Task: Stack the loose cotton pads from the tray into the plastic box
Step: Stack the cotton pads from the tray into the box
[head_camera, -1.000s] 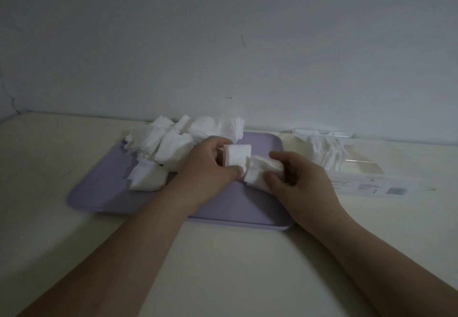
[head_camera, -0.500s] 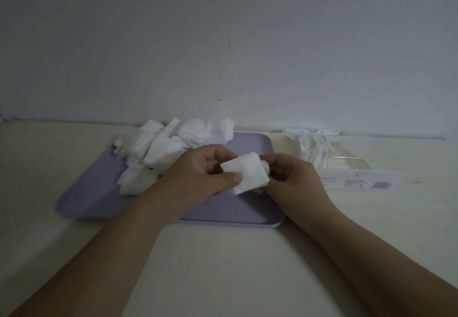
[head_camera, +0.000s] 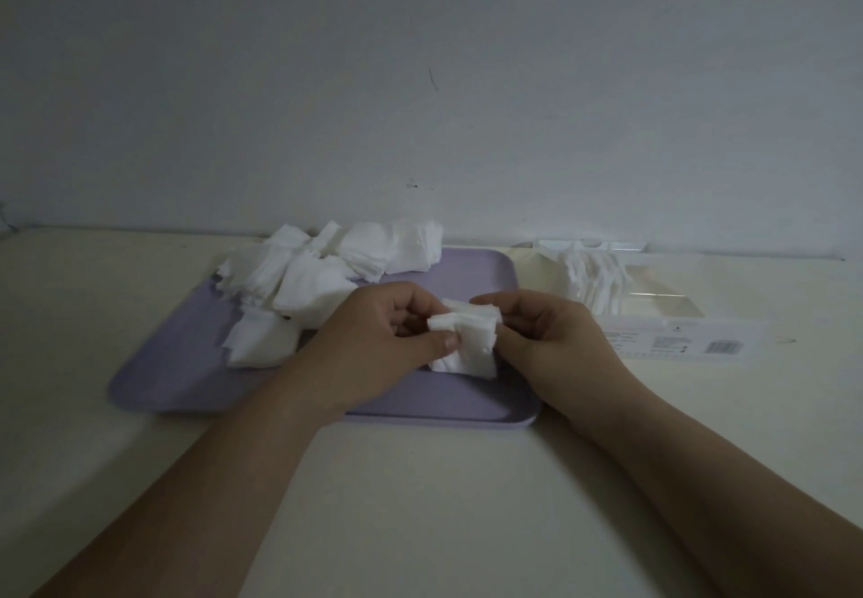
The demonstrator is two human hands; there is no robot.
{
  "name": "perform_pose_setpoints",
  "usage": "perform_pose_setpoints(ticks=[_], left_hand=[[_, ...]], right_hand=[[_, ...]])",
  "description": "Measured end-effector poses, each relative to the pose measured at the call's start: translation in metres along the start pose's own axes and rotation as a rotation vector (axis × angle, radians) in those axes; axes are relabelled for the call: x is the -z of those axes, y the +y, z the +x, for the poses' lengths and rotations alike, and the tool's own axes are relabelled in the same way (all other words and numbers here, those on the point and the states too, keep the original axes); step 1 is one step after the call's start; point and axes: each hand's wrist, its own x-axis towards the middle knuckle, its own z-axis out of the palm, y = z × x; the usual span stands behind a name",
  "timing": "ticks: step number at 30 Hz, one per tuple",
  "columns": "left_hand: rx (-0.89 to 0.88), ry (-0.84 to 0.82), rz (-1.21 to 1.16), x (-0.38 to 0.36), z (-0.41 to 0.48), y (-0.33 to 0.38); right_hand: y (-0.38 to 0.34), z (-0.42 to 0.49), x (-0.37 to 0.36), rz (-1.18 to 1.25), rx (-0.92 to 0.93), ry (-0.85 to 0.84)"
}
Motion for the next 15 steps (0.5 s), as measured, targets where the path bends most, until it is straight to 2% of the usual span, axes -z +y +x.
perform_pose_setpoints(ticks=[4, 7, 9, 11, 13, 15], left_hand=[[-0.002, 0.044, 0.022, -0.0004, 0.0006, -0.0007], [0.014, 0.084, 0.039, 0.0010, 0.0028, -0.0031], [0.013, 0.085, 0.053, 0.0024, 0.0048, -0.0059], [-0.011, 0.031, 0.097, 0.0025, 0.0049, -0.0073], [-0.047, -0.020, 0.138, 0.0010, 0.0040, -0.0063], [-0.061, 0.004, 0.168, 0.0004, 0.0037, -0.0050]], right_hand=[[-0.0037, 0.0011, 0.0006, 0.080, -0.026, 0.002], [-0.0078, -0.0017, 0.0014, 0.168, -0.034, -0.095], [-0.0062, -0.0044, 0.0000, 0.024, 0.021, -0.116], [-0.0041, -0.0044, -0.0011, -0.170, 0.099, -0.061], [-0.0041, -0.0044, -0.0017, -0.260, 0.149, -0.033], [-0.0039, -0.0044, -0.0033, -0.333, 0.177, -0.016]])
